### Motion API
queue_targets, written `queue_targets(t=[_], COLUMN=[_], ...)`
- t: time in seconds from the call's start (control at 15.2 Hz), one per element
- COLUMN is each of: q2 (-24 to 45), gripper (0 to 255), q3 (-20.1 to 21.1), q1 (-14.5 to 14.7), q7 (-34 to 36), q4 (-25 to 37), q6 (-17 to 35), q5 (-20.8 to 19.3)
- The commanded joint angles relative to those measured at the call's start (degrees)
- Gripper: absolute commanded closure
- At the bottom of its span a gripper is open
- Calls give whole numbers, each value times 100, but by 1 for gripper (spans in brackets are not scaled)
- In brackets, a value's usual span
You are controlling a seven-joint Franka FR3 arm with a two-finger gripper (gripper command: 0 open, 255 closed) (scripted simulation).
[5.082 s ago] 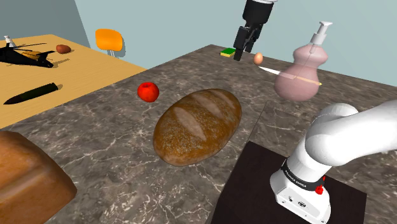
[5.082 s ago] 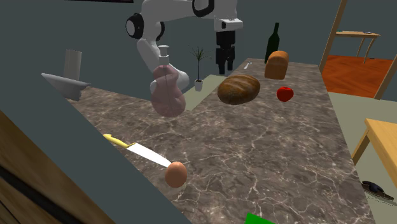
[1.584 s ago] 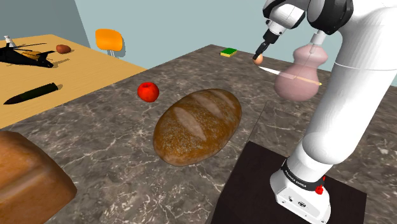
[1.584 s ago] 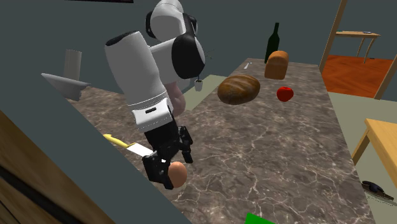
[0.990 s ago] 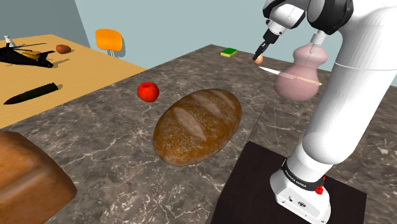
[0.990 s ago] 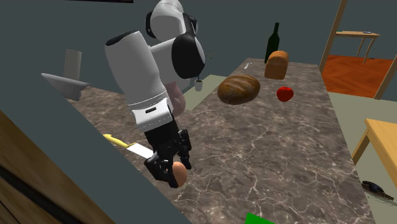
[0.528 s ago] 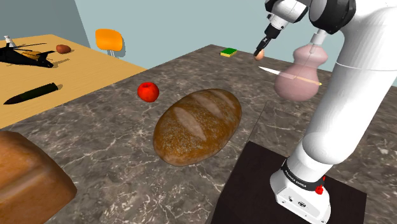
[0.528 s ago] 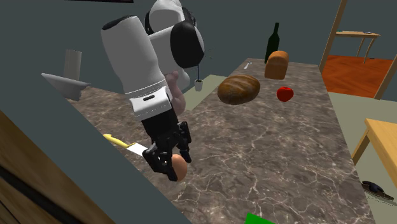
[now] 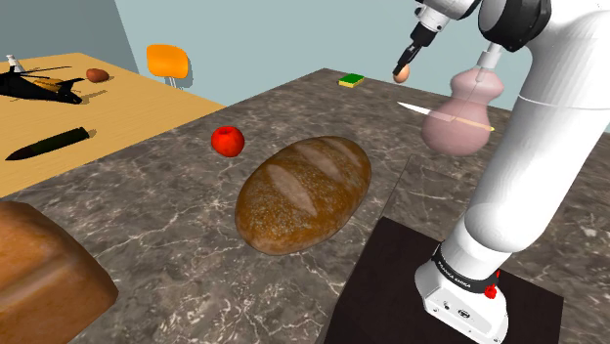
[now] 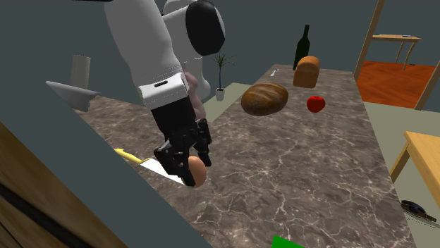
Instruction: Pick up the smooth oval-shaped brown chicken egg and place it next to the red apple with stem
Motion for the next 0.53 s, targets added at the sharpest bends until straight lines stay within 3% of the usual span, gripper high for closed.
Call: queue_targets(t=[0.0, 0.46], q2=[-11, 47], gripper=[255, 255], q3=[-8, -37], q1=[-6, -83], q7=[60, 203], q4=[147, 733], q6=[-144, -675], q5=[-31, -41])
